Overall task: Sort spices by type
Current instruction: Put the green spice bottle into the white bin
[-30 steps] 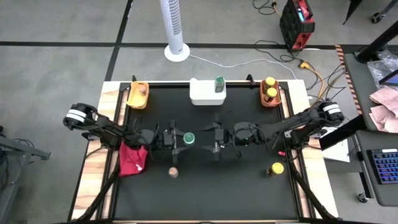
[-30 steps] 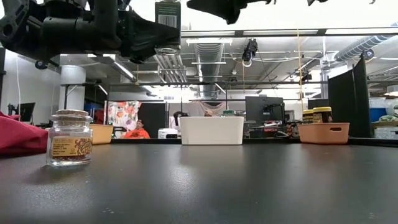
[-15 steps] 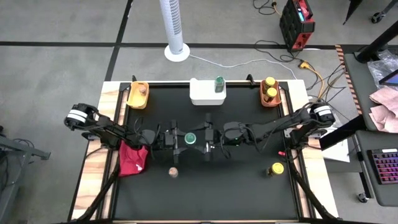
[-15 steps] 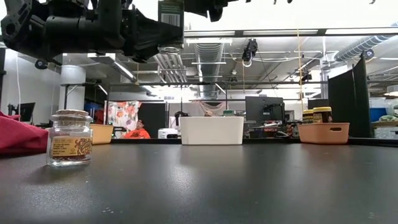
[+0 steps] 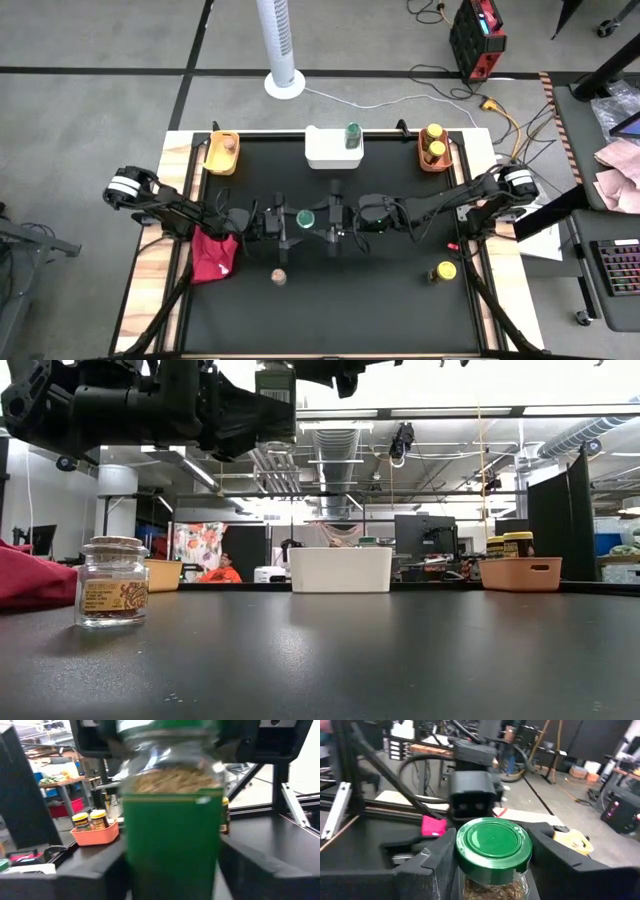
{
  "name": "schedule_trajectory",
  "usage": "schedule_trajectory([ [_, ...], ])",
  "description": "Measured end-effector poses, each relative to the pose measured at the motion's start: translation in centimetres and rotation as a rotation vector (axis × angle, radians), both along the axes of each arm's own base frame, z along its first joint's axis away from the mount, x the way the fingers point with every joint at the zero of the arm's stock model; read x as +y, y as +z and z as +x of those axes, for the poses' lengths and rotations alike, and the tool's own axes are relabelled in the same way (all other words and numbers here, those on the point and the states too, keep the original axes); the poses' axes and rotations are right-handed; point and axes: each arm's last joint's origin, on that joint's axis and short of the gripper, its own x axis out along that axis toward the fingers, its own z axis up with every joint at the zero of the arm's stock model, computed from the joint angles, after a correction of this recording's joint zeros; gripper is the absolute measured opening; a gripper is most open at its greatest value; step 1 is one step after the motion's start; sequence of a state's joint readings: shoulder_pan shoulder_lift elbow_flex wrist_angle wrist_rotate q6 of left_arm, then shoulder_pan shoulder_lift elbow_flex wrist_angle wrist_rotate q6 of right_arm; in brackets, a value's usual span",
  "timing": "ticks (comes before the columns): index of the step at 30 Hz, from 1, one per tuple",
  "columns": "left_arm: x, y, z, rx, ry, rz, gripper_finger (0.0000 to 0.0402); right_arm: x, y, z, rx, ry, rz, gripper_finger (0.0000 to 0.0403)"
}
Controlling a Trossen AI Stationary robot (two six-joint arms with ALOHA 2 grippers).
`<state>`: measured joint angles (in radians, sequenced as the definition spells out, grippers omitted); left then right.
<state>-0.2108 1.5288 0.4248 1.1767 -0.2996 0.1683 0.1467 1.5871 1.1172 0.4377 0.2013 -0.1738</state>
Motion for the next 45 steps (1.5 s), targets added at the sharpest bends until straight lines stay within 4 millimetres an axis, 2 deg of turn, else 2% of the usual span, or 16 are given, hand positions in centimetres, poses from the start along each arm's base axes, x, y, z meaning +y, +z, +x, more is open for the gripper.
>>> schedule_trajectory([
  [3,0.2,-0.1,-0.1,0.003,0.044,-0.004,0.03,-1.0,0.2,0.0,-0.007,-0.052,0.019,0.0195],
  [7,0.6,-0.4,-0.5,0.013,0.149,-0.032,0.0341,-3.1,0.5,-0.1,-0.02,-0.151,0.045,0.0195],
  [12,1.2,-0.9,-1.4,0.032,0.32,-0.05,0.035,-7.3,0.6,-0.1,-0.033,-0.269,0.076,0.0195],
  [15,1.2,-1.1,-2.0,0.039,0.384,-0.058,0.0351,-11.2,0.8,-0.6,-0.058,-0.442,0.067,0.0195],
  [18,1.9,-0.9,-2.9,0.022,0.589,-0.075,0.0351,-14.5,0.5,-1.3,-0.066,-0.549,0.12,0.0195],
  [20,1.9,-0.9,-3.4,0.025,0.657,-0.062,0.0352,-16.2,0.4,-1.8,-0.093,-0.574,0.184,0.0195],
  [23,2.1,-0.4,-3.8,0.022,0.711,-0.039,0.0352,-18.8,-0.5,-2.1,-0.146,-0.649,0.257,0.0195],
  [26,2.1,0.0,-3.9,0.019,0.719,-0.022,0.0352,-21.0,-2.5,-1.8,-0.162,-0.734,0.299,0.0195],
  [33,2.0,0.7,-4.3,0.02,0.756,0.006,0.0352,-22.3,-6.9,1.0,-0.116,-0.911,0.298,0.0195],
  [40,2.0,1.0,-4.5,0.033,0.8,0.036,0.0352,-22.1,-8.9,3.1,-0.105,-1.095,0.224,0.0195],
  [45,2.0,1.1,-4.6,0.043,0.819,0.049,0.0352,-21.8,-9.9,4.1,-0.087,-1.163,0.177,0.0195],
])
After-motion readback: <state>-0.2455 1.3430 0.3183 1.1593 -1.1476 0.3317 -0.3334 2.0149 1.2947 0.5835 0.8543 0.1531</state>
